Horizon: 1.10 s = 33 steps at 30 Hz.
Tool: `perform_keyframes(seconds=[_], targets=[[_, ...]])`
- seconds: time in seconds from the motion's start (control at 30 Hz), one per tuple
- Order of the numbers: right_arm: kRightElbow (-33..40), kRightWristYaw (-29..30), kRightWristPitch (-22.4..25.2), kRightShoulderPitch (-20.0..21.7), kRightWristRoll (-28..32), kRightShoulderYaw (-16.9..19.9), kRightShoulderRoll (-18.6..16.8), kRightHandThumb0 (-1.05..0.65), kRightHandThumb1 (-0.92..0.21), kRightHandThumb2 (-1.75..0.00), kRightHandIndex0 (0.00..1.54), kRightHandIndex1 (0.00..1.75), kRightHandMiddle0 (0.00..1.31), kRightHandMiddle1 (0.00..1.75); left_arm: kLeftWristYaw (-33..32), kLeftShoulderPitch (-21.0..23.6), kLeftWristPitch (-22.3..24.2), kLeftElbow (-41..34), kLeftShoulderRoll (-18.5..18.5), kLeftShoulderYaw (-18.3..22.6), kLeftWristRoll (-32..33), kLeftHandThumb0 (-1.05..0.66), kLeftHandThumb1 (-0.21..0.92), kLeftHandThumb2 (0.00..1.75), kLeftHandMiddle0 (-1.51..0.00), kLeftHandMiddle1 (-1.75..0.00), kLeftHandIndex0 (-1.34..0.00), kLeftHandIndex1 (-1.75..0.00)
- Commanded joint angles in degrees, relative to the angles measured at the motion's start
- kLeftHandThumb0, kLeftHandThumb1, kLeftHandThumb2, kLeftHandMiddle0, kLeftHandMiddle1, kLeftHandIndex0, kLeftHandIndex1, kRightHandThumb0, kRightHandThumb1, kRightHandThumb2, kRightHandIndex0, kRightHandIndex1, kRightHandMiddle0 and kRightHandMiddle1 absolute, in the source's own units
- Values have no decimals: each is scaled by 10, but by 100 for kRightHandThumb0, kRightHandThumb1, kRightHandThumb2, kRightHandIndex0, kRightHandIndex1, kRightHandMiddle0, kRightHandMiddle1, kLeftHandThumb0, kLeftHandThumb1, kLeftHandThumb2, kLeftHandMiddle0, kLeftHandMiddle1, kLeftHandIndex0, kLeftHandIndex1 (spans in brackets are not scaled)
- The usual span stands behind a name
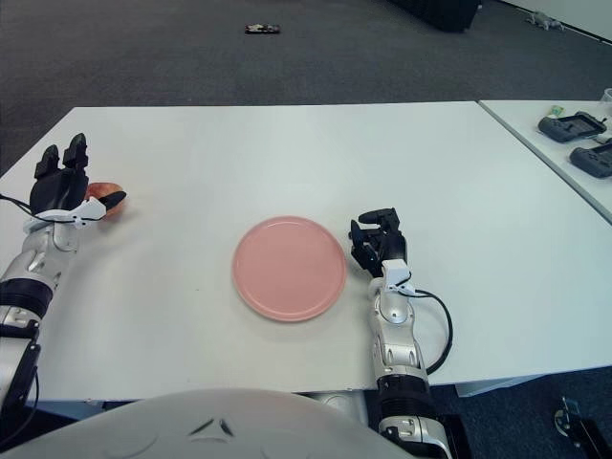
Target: Put the apple into the plate.
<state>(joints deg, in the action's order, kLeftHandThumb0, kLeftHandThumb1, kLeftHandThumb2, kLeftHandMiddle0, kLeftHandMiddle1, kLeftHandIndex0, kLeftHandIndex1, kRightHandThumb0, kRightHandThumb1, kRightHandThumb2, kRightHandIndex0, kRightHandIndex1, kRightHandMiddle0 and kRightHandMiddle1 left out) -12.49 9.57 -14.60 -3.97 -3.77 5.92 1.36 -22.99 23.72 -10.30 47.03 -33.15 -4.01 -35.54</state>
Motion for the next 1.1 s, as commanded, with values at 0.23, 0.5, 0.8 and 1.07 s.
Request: perform_keyframes(seconds=[0.23,0.5,0.8,1.07], targets=[[3,1,12,1,-2,0,1,-35,-91,-55,49,122,20,175,20,58,-59,105,-23,-42,9,-101,61,49,0,0,0,0],[4,2,12,1,-2,1,1,-35,-91,-55,50,122,20,175,34,87,-66,160,-30,-75,5,-103,63,50,0,0,0,0],[5,4,10,0,-3,1,0,-35,-90,-56,49,122,21,175,61,123,-55,229,-14,-101,10,-101,64,50,0,0,0,0],[6,8,11,0,-4,3,0,-35,-88,-59,51,123,22,175,78,134,-57,250,0,-109,21,-104,64,50,0,0,0,0]])
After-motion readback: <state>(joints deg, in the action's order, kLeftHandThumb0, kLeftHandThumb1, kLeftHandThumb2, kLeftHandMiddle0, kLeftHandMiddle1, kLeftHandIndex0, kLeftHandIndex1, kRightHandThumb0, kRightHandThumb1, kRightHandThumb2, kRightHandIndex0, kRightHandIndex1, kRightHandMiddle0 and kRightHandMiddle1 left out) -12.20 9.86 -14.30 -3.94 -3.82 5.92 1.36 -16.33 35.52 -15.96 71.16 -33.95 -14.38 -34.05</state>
